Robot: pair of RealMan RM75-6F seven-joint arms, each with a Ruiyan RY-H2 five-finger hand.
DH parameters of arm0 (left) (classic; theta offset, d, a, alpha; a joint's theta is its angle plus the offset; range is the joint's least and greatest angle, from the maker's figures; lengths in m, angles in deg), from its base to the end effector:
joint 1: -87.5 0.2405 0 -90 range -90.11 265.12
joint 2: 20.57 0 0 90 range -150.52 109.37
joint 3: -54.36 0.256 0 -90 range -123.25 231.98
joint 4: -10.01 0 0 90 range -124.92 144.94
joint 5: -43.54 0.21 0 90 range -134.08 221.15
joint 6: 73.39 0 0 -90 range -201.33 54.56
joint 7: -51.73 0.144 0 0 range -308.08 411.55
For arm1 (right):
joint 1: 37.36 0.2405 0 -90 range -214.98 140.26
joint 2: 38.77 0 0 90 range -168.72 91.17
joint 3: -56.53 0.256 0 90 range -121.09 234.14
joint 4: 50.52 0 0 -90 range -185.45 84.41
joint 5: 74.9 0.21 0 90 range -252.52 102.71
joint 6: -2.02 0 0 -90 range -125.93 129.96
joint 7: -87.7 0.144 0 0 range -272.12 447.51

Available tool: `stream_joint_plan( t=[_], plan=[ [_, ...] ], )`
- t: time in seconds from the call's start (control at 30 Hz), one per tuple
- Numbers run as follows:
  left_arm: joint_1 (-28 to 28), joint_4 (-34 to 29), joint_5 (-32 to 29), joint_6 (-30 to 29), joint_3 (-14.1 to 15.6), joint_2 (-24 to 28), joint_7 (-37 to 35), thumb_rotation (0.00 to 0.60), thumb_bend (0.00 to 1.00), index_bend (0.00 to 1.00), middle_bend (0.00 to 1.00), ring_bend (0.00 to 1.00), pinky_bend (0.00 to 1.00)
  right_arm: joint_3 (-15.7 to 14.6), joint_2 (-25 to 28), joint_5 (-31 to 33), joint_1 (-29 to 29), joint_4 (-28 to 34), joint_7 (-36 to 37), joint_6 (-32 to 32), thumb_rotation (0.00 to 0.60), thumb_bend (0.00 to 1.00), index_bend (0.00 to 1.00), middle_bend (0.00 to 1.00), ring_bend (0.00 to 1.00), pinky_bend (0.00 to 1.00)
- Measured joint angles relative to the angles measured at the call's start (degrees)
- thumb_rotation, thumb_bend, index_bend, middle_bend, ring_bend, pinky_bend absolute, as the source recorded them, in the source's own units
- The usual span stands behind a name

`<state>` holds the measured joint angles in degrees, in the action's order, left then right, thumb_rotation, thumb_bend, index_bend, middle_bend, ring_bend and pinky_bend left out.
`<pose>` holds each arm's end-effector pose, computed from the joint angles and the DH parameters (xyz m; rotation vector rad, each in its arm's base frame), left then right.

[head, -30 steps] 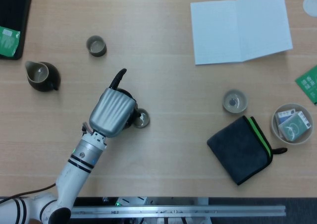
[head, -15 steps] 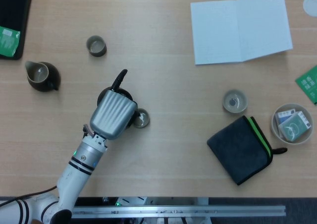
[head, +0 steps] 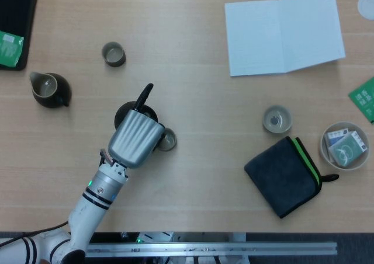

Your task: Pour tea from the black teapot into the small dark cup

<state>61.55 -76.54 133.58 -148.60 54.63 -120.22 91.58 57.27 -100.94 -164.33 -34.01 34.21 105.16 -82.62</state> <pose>-0.1424 0.2228 -0.0484 -1.8976 -0.4890 -1.0091 -0.3396 -0.1664 0.1753 1.3800 -1.0401 0.9846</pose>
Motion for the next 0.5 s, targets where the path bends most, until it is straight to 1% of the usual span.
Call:
stream_joint_plan(
  t=[0.5],
  plan=[
    [0.27,2.09,3.03,-0.58,0.24,-0.23,0.39,0.6,0.34,0.96,0.99,0.79,0.1,-0.01,-0.02,0.06,-0.25,-0.15,0.13,-0.26,0.6,0.01,0.32,0.37,0.25,0.18]
  ],
)
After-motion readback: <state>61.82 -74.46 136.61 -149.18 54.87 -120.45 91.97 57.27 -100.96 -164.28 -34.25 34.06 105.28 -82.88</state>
